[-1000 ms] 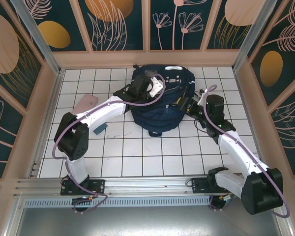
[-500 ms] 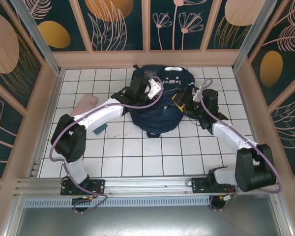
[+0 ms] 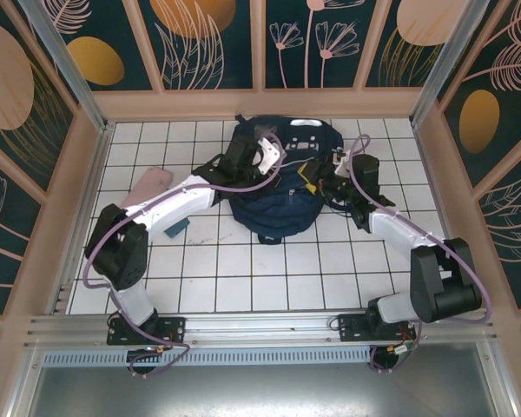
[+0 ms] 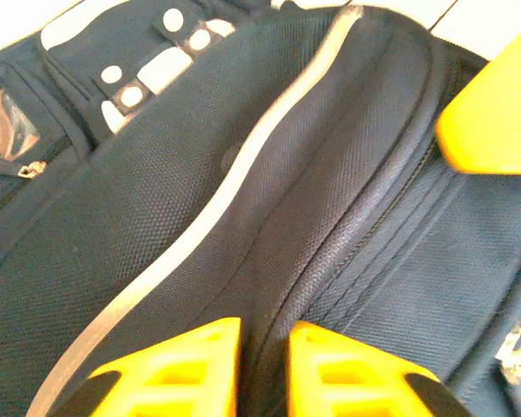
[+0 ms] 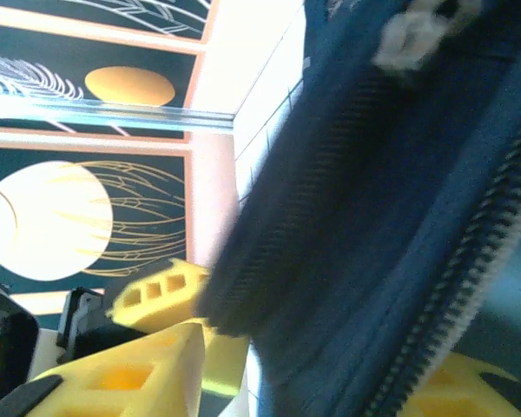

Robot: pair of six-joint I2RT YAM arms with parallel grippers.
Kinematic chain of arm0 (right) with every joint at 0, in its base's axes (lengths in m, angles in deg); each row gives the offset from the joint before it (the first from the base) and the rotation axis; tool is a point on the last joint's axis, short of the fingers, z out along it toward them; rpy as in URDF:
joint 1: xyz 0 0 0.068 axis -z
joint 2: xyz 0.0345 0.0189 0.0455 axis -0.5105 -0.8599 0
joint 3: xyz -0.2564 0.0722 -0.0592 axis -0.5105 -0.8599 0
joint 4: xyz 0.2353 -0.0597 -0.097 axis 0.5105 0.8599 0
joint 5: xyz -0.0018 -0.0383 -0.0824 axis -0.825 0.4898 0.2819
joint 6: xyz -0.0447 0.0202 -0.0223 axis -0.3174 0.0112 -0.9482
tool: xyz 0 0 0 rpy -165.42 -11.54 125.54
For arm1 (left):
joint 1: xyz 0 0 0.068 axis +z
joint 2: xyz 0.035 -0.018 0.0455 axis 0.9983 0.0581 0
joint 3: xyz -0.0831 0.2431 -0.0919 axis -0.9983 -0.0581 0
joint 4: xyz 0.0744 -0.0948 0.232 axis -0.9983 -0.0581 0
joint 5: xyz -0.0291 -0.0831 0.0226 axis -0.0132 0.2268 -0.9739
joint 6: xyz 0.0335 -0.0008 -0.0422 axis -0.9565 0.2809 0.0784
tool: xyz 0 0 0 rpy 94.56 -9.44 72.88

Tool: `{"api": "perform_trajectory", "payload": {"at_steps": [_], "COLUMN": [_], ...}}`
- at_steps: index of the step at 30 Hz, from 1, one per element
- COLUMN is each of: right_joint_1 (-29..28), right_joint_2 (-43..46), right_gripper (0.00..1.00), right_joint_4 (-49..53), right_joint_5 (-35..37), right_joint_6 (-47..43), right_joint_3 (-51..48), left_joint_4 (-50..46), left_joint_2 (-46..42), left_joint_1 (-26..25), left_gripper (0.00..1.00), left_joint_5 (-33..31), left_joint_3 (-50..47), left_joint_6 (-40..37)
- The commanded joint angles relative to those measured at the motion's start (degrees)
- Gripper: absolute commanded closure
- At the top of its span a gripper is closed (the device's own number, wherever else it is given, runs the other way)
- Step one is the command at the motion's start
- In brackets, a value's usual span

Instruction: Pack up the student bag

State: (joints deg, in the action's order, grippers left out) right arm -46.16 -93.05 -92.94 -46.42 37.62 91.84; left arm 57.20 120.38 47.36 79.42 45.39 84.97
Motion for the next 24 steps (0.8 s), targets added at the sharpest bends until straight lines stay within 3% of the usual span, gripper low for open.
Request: {"api": "perform_trajectory", "payload": {"at_steps": [1, 4, 10, 15, 24], "right_joint_1": [-1.46, -2.0, -3.2, -4.0, -4.71], "right_joint_2": [-0.14, -0.29, -1.3, -1.59, -1.55], "right_gripper": [0.61, 0.62, 0.66, 0.69, 0.7], "right_joint_4": [-9.97, -12.69, -12.58, -12.49, -11.95], "right_joint_5": [-2.78, -2.79, -2.71, -2.35, -1.9], "right_joint_6": [3.26, 4.23, 3.89, 3.62, 3.1], "right_joint_3": [1.61, 1.84, 3.14, 3.42, 3.53], "left_joint_4": [5.69, 4.24, 8.21, 12.03, 12.97], "left_joint_2": [-6.05, -8.1, -12.92, -12.45, -8.71], "left_joint_1": [-0.08, -0.03, -0.15, -1.46, -3.06], "left_gripper": [0.55, 0.42, 0.41, 0.52, 0.67], "left_joint_5": [-3.01, -5.58, 3.44, 10.38, 10.68], "left_joint_3": [-1.48, -3.97, -11.72, -15.34, -16.46], "left_joint_6": [11.55, 20.49, 35.78, 44.29, 47.85]}}
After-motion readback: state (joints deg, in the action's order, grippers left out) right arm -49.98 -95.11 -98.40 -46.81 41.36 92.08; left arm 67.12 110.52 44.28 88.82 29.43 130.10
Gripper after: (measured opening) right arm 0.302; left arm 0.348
